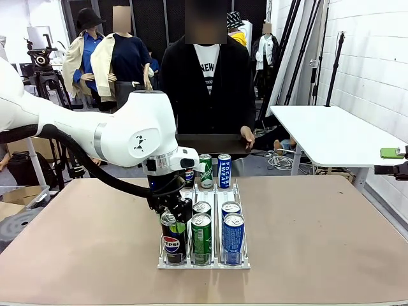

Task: Retrieve and hand over the desired beverage to the person.
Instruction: Pick up a can of the same type that the person held from the Automatic Can Dispenser.

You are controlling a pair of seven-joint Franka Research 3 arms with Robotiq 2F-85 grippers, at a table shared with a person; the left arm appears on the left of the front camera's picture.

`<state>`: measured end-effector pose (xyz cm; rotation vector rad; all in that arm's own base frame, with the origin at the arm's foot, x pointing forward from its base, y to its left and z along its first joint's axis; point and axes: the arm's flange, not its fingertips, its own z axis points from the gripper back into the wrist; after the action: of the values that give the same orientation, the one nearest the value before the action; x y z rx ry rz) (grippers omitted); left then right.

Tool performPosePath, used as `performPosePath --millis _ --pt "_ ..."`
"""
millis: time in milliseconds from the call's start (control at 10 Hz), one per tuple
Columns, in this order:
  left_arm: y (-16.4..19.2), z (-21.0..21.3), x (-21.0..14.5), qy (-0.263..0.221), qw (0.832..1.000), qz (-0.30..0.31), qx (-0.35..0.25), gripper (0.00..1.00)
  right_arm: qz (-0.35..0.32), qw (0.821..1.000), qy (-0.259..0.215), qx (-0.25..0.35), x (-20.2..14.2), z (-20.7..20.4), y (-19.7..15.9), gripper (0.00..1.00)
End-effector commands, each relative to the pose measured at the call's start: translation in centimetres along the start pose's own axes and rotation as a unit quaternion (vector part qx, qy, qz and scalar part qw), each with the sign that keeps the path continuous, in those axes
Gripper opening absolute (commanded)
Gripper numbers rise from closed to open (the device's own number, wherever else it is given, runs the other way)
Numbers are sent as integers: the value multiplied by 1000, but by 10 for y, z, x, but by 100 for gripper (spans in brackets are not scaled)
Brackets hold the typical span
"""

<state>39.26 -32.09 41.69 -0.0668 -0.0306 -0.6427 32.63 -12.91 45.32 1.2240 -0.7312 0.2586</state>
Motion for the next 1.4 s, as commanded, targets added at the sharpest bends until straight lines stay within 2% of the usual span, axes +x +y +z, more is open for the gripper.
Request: performPosePath --millis 0,400,700,1300 --pt "0 0 0 2 1000 1 0 0 9 1000 -13 11 2 -2 -2 100" --pt "0 0 0 0 1000 0 0 0 9 1000 -13 11 2 -2 -2 100" --pt "-26 50 11 8 1000 4 -11 0 9 1000 -13 11 2 -2 -2 100" --pt "-80 119 15 15 999 17 45 0 9 1000 -13 11 2 -2 -2 100"
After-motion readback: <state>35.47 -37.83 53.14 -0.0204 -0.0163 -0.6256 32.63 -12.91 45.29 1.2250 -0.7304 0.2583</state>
